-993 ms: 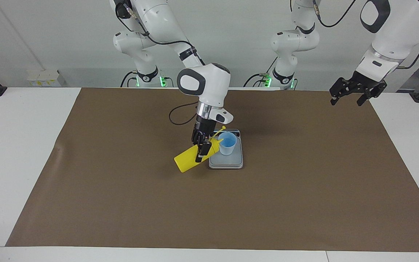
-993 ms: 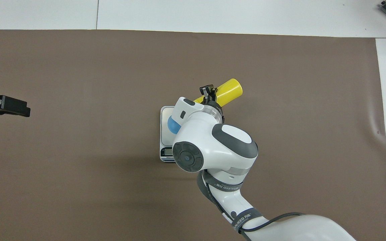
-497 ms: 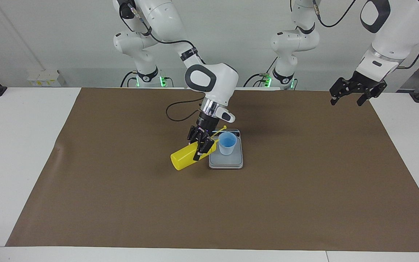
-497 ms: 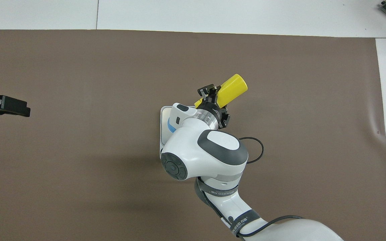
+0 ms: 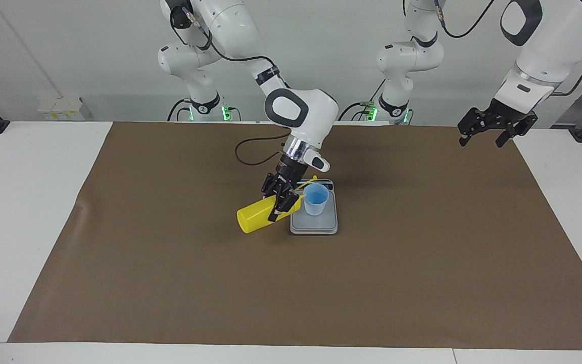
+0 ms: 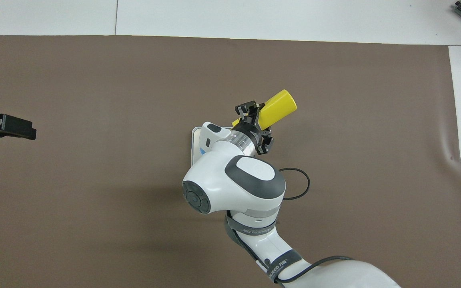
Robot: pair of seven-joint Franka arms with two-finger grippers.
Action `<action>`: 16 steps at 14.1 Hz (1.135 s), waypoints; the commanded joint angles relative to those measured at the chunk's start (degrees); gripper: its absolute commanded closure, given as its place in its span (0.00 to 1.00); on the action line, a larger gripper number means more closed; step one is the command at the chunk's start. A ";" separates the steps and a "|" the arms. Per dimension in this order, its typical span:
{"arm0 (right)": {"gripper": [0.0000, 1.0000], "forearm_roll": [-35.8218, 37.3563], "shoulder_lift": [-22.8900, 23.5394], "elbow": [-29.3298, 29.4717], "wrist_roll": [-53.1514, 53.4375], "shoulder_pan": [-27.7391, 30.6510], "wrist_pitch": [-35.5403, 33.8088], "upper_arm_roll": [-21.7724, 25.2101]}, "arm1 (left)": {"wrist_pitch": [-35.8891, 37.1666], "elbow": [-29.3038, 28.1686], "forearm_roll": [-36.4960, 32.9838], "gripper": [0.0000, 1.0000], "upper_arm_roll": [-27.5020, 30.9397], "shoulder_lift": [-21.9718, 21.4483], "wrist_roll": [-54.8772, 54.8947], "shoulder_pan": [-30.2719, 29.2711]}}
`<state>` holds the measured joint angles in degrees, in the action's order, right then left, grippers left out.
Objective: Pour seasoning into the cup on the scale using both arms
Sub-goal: 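Tilt the yellow bottle nozzle down into the blue cup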
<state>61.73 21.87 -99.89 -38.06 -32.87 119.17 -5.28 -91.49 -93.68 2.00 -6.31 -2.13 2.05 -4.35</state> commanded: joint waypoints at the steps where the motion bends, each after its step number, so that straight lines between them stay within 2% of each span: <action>1: 1.00 3.39 1.51 3.12 1.41 -0.18 -2.71 0.00 | -0.71 -1.77 0.37 0.00 -0.28 -1.47 -0.03 -0.75; 6: 1.00 2.78 2.91 4.96 2.46 -0.62 -5.18 -0.17 | -0.71 -1.77 0.37 0.00 -0.28 -1.47 -0.03 -0.75; 16: 1.00 2.78 3.79 5.41 2.64 -1.41 -3.95 -0.43 | -0.62 -1.77 0.37 0.00 -0.28 -1.47 -0.03 -0.75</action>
